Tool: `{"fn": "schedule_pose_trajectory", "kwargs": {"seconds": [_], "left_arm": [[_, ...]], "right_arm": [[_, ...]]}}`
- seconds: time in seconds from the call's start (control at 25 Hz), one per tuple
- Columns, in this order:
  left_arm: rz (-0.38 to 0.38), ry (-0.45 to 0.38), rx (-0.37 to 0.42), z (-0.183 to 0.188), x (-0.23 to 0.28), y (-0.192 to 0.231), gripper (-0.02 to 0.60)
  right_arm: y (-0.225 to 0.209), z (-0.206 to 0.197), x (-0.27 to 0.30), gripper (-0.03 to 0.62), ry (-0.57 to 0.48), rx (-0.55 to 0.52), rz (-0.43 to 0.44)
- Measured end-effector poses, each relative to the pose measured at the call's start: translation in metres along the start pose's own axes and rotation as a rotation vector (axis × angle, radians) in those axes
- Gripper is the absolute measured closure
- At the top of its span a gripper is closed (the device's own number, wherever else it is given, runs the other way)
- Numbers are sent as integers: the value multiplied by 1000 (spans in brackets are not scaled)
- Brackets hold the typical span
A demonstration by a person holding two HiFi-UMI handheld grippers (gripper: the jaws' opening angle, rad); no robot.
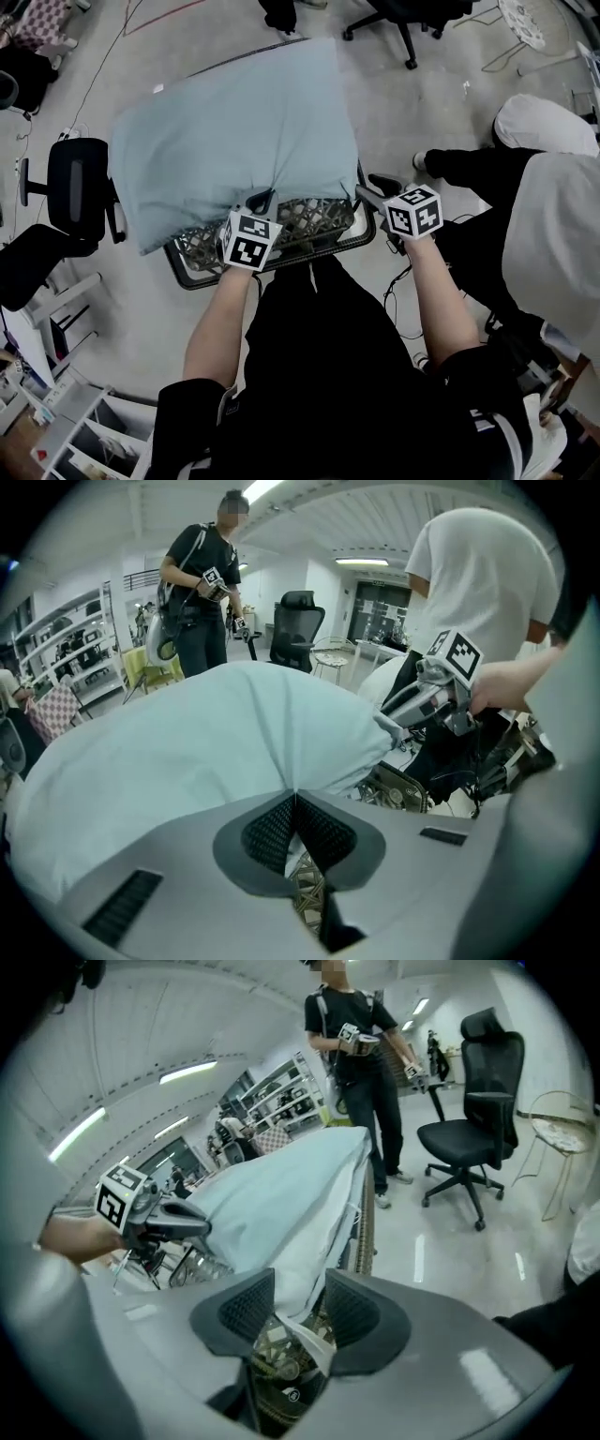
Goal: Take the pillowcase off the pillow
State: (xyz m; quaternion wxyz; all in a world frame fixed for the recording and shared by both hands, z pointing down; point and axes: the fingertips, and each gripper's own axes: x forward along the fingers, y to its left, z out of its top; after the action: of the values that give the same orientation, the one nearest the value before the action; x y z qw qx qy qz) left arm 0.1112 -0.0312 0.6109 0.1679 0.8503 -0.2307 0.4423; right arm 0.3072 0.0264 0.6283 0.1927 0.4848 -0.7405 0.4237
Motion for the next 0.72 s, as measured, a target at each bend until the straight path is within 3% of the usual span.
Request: {"fn": "schedule_pose_trajectory", "kwargs": {"seconds": [0.24, 0.4, 0.56, 0.72], "left_arm": [[34, -22, -65, -7, -18, 7, 575], [33, -44, -108, -13, -21, 5, 575], [54, -58, -95, -15, -21, 4, 575], [84, -65, -68, -19, -31, 11, 575]], "right_arm": [[26, -10, 19, 410, 102, -127, 67], [43, -24, 40, 437, 165, -141, 121], [42, -17, 51, 539, 143, -251, 79], [28, 5, 23, 568, 74, -318, 32]]}}
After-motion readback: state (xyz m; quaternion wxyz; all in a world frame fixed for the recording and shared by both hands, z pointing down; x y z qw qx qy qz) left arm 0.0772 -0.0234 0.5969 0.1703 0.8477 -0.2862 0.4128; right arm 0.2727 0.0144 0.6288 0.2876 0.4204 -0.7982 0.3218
